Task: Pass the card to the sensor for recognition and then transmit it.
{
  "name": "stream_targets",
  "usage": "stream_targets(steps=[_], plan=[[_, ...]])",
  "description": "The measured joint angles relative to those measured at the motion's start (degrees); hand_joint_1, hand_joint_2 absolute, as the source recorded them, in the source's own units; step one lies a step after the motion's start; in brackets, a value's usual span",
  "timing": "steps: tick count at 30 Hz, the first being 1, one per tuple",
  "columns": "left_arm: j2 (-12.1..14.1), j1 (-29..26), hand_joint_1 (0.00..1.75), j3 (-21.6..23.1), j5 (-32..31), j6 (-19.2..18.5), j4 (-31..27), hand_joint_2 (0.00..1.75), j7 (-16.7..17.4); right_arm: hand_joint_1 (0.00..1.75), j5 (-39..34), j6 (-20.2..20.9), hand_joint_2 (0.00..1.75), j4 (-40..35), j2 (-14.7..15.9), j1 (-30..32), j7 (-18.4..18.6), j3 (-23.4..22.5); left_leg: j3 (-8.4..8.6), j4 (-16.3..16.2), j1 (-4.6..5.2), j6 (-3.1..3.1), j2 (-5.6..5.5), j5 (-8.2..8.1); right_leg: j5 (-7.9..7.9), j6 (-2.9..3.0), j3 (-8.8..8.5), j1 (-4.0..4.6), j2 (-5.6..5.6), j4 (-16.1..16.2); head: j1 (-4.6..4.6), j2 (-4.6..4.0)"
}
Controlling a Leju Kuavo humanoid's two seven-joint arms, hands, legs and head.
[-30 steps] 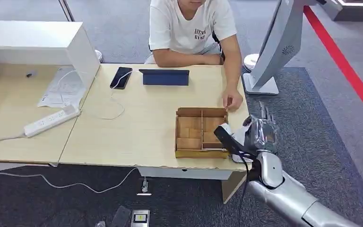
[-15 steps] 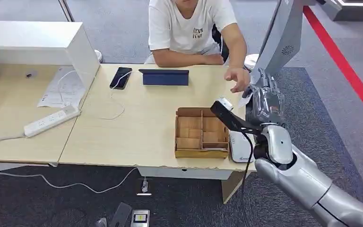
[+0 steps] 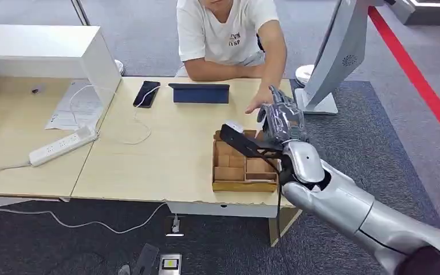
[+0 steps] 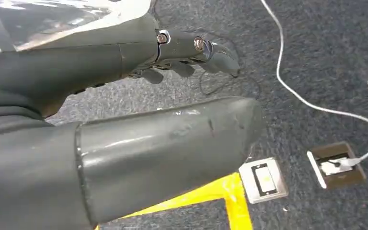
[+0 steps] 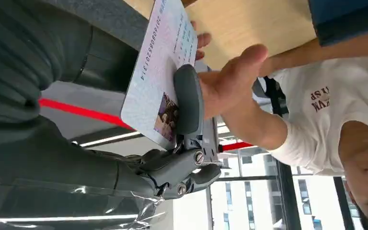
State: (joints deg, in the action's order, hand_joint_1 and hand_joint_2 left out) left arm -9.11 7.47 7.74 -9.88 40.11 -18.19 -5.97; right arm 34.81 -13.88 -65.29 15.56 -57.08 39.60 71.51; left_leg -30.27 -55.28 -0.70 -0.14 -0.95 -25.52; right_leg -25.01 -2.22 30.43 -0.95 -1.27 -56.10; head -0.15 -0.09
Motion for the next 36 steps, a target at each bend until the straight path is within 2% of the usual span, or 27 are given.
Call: stream_targets(steps=[6,14,15,16,17,18,23,24,29,31,33,36], plan=[[0.6,0.3,0.00,3.4,1.3,0.0,-0.1,0.00,1.6,1.75,2.6,-0.8,1.75,3.2,-1.3,-1.6,0.0,2.2,0.00,0.0,0.00,0.00,0.00,0.00,0.01,-0.01,0.02,0.00,0.00,0.0,0.00,0.00],[0.8,0.1,0.00,5.4,1.0,0.0,-0.2,0.00,1.7,1.75,5.5,-1.0,1.75,6.4,-2.3,-1.9,0.1,3.0,-0.01,0.0,0.00,0.00,0.00,0.00,0.00,0.00,0.03,0.00,0.00,0.0,0.00,0.00],[0.9,0.1,0.00,5.6,1.0,0.0,-0.2,0.00,1.7,1.64,5.9,-1.0,1.75,6.8,-2.3,-1.9,0.1,3.0,-0.01,0.0,0.00,0.00,0.00,0.00,0.01,0.00,0.03,0.00,0.00,0.0,0.00,0.00],[0.9,0.0,0.00,5.7,0.9,0.0,-0.2,0.00,1.7,0.33,6.3,-1.0,1.75,7.3,-2.3,-1.9,0.1,3.0,-0.01,0.0,0.00,0.00,0.00,0.00,0.00,0.00,0.04,0.00,0.00,0.0,0.00,0.00],[0.9,0.0,0.00,5.8,0.8,0.0,-0.2,0.00,1.7,0.33,7.0,-1.0,1.75,7.6,-2.3,-1.8,0.1,2.9,-0.01,0.0,0.00,0.00,0.00,0.00,0.00,0.00,0.04,0.00,0.00,0.0,0.00,0.00],[0.9,-0.1,0.00,5.8,0.7,0.0,-0.2,0.00,1.7,0.00,7.4,-1.1,1.75,7.8,-2.3,-1.6,0.1,2.8,-0.01,0.0,0.00,0.00,0.01,0.00,0.00,-0.01,0.04,0.00,0.00,0.0,0.00,0.00],[1.0,-0.2,0.00,5.8,-0.2,0.0,-0.2,0.00,1.6,0.00,10.3,-2.3,1.75,9.0,-2.2,-0.8,0.2,1.8,-0.01,0.0,0.00,0.00,0.01,0.00,0.00,0.00,0.05,0.00,0.00,0.0,0.00,0.00],[1.0,-0.3,0.00,5.8,-0.4,0.0,-0.2,0.00,1.6,0.00,11.0,-2.3,0.00,9.1,-2.2,-0.6,0.2,1.6,-0.01,0.0,0.00,0.00,0.01,0.00,0.01,0.00,0.05,0.00,0.00,0.0,-0.02,0.00],[1.0,-0.3,0.00,6.0,0.4,0.0,-0.2,0.00,1.7,0.00,12.7,-3.8,0.00,9.5,-2.2,0.6,0.2,-0.4,0.00,0.0,0.00,-0.03,0.02,0.02,0.01,0.00,0.05,0.00,0.00,0.0,0.00,0.00],[1.0,-0.3,0.00,6.2,-0.3,0.0,-0.2,0.00,1.7,0.00,9.5,-8.4,0.00,9.4,-2.1,1.6,0.2,-1.7,0.01,0.0,0.00,-0.03,0.01,0.02,0.02,0.00,0.04,0.00,0.00,0.0,-0.02,0.00],[1.0,-0.3,0.00,6.2,-1.3,0.0,-0.2,0.00,1.8,0.00,3.1,-14.6,0.00,8.9,-2.1,2.9,-0.7,-3.4,0.01,0.0,0.00,-0.03,0.01,0.02,0.02,0.00,0.04,0.00,0.00,0.0,-0.02,0.00],[1.0,-0.4,0.00,5.6,-3.5,0.0,-0.2,0.00,1.5,0.00,-17.3,-23.0,0.00,7.2,-2.0,5.3,-7.5,-6.1,0.00,0.0,0.00,-0.03,0.01,0.02,0.02,0.00,0.04,0.00,0.00,0.0,0.00,0.00]])
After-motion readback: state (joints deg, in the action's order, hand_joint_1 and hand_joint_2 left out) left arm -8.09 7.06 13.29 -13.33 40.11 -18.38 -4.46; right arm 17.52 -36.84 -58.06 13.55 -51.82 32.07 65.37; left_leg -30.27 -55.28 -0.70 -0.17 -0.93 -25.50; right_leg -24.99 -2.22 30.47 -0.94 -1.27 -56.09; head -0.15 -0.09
